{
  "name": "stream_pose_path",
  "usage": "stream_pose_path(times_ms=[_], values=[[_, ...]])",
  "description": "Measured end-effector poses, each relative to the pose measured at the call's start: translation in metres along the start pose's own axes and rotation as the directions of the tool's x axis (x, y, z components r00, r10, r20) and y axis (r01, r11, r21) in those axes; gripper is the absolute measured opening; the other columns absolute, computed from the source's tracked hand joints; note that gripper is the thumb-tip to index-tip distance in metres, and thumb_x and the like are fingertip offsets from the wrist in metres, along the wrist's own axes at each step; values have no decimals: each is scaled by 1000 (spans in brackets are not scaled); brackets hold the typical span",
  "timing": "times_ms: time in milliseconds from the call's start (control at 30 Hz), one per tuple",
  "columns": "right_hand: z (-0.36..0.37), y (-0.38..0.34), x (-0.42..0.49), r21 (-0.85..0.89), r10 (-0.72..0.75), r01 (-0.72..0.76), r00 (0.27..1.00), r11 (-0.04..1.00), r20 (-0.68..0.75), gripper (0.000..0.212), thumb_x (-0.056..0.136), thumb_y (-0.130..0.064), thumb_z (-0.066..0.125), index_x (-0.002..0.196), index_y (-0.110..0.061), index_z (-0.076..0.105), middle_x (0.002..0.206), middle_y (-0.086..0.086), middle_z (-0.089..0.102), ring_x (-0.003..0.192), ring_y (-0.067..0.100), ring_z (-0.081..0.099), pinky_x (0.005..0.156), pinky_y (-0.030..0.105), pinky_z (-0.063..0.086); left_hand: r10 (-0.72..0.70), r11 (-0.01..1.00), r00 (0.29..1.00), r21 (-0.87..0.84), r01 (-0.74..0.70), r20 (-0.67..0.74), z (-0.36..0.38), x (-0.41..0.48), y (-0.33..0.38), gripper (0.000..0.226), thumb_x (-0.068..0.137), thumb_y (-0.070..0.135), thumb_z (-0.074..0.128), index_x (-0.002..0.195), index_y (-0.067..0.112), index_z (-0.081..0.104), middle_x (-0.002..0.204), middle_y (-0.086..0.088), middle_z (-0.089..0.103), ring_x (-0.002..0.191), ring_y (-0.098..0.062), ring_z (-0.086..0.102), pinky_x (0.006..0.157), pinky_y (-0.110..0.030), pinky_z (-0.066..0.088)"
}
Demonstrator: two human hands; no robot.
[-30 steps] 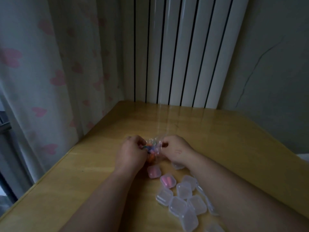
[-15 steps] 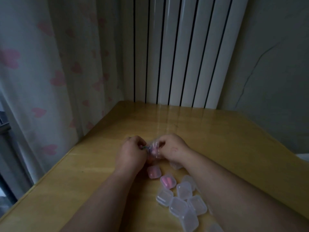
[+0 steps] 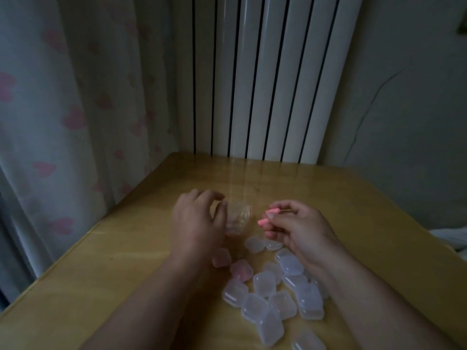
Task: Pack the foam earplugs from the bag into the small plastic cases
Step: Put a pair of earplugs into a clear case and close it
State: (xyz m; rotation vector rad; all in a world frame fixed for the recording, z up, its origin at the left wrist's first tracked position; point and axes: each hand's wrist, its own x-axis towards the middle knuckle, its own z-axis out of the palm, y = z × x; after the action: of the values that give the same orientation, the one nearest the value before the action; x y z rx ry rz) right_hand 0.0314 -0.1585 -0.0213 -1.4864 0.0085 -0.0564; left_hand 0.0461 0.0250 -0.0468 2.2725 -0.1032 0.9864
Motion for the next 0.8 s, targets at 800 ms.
stream_pose_path(times_ms=[800], values=[[-14, 13, -15, -43, -176, 173, 982, 984, -63, 11, 81, -3, 74, 85, -9, 65, 71, -2, 68, 63, 7, 63, 58, 19, 50, -189, 723, 831, -499, 478, 523, 5, -21, 32, 14, 78, 11, 81, 76, 19, 69, 69, 1, 70, 64, -11, 64, 61, -31, 53]])
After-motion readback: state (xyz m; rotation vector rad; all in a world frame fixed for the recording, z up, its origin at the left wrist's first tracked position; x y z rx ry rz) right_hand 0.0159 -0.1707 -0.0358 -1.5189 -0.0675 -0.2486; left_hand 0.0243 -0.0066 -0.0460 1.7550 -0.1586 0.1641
